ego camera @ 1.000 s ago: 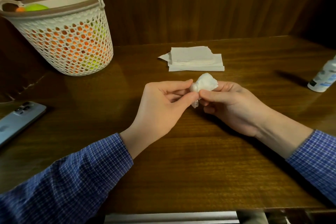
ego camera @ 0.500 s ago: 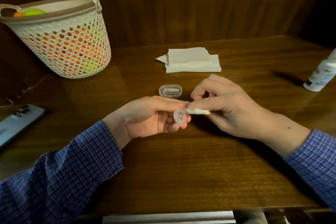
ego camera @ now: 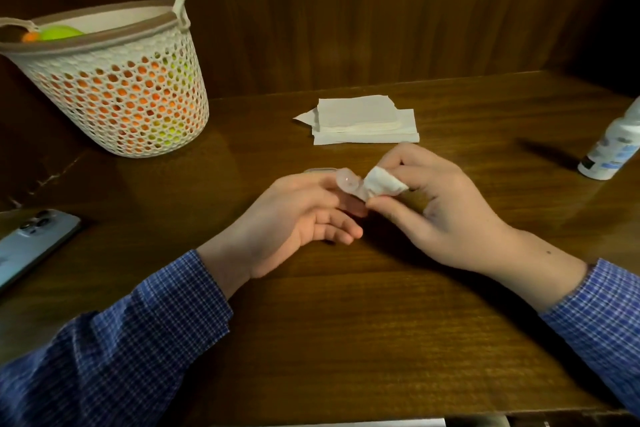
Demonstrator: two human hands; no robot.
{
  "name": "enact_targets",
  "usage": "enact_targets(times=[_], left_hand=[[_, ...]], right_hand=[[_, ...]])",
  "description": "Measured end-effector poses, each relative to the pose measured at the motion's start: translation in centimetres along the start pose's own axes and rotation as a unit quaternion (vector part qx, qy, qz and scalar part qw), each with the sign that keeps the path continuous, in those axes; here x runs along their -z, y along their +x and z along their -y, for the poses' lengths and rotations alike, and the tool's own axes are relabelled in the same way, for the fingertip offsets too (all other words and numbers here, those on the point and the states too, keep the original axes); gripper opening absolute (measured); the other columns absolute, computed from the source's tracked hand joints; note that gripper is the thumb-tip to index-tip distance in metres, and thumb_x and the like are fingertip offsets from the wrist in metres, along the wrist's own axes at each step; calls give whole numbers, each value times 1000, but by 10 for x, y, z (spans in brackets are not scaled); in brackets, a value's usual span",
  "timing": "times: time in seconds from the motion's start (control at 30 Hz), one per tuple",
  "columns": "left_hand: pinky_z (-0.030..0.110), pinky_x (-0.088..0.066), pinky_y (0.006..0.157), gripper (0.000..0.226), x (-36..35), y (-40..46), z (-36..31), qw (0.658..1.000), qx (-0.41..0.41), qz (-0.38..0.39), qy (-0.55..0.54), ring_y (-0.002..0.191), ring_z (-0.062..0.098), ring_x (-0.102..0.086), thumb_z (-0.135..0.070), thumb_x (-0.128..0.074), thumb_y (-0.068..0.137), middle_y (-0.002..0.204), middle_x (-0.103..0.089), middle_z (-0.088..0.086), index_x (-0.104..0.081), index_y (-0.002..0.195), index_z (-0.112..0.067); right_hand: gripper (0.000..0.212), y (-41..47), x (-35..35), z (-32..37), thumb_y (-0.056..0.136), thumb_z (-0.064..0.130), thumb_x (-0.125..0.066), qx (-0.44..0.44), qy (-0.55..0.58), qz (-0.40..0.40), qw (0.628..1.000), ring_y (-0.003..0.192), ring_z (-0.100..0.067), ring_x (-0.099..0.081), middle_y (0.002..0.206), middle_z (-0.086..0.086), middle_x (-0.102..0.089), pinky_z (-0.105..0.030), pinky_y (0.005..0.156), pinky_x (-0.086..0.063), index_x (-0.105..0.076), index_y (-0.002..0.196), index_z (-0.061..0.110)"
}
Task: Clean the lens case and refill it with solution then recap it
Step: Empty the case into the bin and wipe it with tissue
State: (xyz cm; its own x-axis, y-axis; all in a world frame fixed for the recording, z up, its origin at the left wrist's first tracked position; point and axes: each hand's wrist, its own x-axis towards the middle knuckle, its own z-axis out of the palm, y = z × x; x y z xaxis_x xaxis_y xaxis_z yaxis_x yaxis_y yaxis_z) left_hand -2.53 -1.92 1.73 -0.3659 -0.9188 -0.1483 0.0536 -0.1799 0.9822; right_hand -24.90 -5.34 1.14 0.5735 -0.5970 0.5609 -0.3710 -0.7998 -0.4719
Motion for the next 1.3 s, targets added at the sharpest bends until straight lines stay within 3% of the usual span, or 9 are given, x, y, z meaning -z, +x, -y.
enact_targets(times=[0.1, 0.23, 0.37, 0.47, 0.57, 0.67, 0.8, 1.2, 1.3], left_hand=[[32, -61, 80, 37, -3, -2, 10, 988, -99, -29, 111, 93, 25, -75, -16, -71, 92, 107, -78, 9, -66, 129, -13], [29, -63, 75, 31, -4, 1, 13, 988, -104, -72, 93, 85, 21, -75, -22, -68, 85, 96, -78, 10, -76, 113, -11], [26, -59, 74, 31, 1, 1, 11, 996, -78, -39, 23, 84, 18, -72, -25, -63, 89, 93, -75, 7, -75, 110, -5], [24, -58, 70, 24, 1, 1, 5, 997, -49, -31, -50, 79, 16, -71, -26, -60, 91, 87, -72, 6, -78, 99, -11], [24, -58, 68, 23, 1, 1, 5, 997, -41, -11, -67, 78, 16, -71, -25, -58, 94, 87, -72, 7, -78, 98, -15], [25, -58, 69, 23, 0, 1, 6, 998, -38, 7, -55, 79, 17, -71, -26, -58, 96, 90, -73, 9, -76, 104, -14], [24, -58, 68, 26, 0, 1, 7, 998, -32, 8, -47, 79, 17, -72, -26, -58, 95, 89, -73, 10, -74, 111, -12], [24, -59, 69, 31, -3, 1, 8, 999, -36, 15, 13, 79, 18, -73, -27, -60, 94, 90, -75, 9, -71, 112, -5], [24, -59, 69, 33, -4, 0, 9, 999, -34, 18, 23, 79, 18, -73, -27, -61, 92, 89, -75, 9, -69, 113, -2]], right_hand=[[18, 1, -2, 3, 95, 26, -68, -38, 17, 6, 999, 91, -13, -59, 96, 2, -63, -28, 75, -51, -78, 101, 12], [15, 2, -4, 7, 94, 27, -70, -54, 69, 37, 995, 91, -14, -61, 93, 5, -64, -16, 74, -47, -79, 102, 19], [19, 5, 5, 2, 96, 27, -68, -105, 194, 24, 975, 88, -24, -65, 94, -7, -71, -44, 80, -54, -78, 100, 12], [14, 6, 8, -1, 98, 21, -67, -140, 233, -52, 961, 87, -22, -70, 91, -5, -75, -46, 83, -58, -77, 102, 12], [8, 5, 8, -2, 96, 16, -70, -125, 203, -68, 969, 85, -17, -72, 88, 0, -76, -34, 79, -57, -78, 99, 15], [11, 3, 4, 2, 95, 11, -72, -52, 131, -56, 988, 89, -22, -69, 93, -2, -74, -38, 76, -56, -79, 103, 12], [18, 0, -4, 4, 94, 11, -70, 9, 65, -21, 998, 89, -16, -64, 95, -1, -68, -27, 74, -53, -80, 109, 14], [12, 1, -2, 9, 87, 21, -73, -55, 78, -23, 995, 85, -11, -66, 90, 11, -72, -13, 71, -49, -79, 98, 22], [6, 1, -4, 10, 91, 26, -70, -79, 91, 9, 993, 82, -12, -64, 85, 10, -68, -19, 67, -50, -75, 91, 24]])
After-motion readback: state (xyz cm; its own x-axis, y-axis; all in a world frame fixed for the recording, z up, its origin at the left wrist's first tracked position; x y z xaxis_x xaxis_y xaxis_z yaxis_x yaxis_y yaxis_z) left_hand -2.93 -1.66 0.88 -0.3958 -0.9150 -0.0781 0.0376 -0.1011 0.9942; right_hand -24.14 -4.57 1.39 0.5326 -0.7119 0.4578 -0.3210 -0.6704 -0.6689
